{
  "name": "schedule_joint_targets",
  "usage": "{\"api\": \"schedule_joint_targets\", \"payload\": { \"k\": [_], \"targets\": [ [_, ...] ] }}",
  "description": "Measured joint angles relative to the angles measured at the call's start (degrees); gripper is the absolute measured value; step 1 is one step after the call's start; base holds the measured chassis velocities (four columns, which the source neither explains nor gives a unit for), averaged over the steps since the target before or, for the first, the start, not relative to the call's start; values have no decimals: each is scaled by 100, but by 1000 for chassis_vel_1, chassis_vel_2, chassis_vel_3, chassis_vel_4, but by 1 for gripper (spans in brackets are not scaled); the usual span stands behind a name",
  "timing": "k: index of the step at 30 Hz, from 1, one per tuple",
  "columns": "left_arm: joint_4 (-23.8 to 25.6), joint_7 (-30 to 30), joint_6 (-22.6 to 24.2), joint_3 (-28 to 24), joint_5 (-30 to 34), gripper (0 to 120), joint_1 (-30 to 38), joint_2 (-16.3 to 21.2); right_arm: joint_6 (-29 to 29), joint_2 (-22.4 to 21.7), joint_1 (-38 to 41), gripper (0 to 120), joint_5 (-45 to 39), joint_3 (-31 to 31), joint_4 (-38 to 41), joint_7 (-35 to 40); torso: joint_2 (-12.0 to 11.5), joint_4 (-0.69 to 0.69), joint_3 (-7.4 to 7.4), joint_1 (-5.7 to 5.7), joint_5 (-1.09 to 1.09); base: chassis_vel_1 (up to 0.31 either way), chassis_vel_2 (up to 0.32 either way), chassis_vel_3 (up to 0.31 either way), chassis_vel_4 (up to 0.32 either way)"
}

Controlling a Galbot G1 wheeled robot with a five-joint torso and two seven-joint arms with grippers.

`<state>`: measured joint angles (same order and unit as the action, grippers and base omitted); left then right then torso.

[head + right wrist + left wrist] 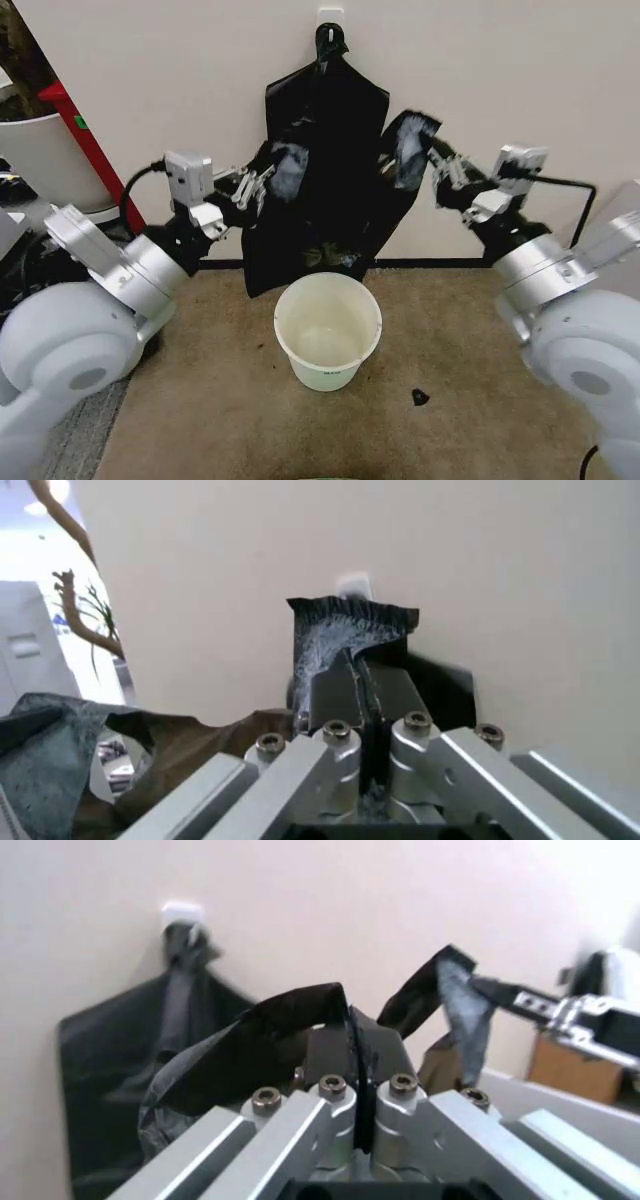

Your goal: Place the garbage bag over the trash bin.

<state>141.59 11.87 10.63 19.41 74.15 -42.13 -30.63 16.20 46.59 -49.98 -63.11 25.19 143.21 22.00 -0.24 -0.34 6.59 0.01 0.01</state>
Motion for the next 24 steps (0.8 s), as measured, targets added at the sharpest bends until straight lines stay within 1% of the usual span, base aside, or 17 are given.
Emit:
{"api": "schedule_joint_targets", "payload": {
  "k": [4,10,12,13,17,21,24],
  "targets": [
    [51,-75,-78,-112,342,0,342,121,-7,-184,-2,0,-393,364,26,-55,0,0,0,0,0,0,0,0,0],
    [153,-91,-113,-124,669,0,559,195,-17,-336,-35,0,-714,649,27,-55,0,0,0,0,0,0,0,0,0],
    [181,-115,-115,-132,880,0,788,267,-27,-463,-16,0,-1072,910,26,-52,0,0,0,0,0,0,0,0,0],
    [181,-115,-115,-132,880,0,788,267,-27,-463,-16,0,-1072,910,26,-52,0,0,0,0,0,0,0,0,0],
    [183,-183,-121,-201,1068,0,1015,294,-30,-618,-3,0,-1509,1212,22,-26,0,0,0,0,0,0,0,0,0],
    [148,-298,-152,-282,943,0,819,173,-13,-611,-146,0,-1532,1210,18,11,0,0,0,0,0,0,0,0,0],
    [108,-427,-179,-307,639,0,424,19,41,-425,-344,0,-1304,979,14,-1,0,0,0,0,0,0,0,0,0]
  ]
}}
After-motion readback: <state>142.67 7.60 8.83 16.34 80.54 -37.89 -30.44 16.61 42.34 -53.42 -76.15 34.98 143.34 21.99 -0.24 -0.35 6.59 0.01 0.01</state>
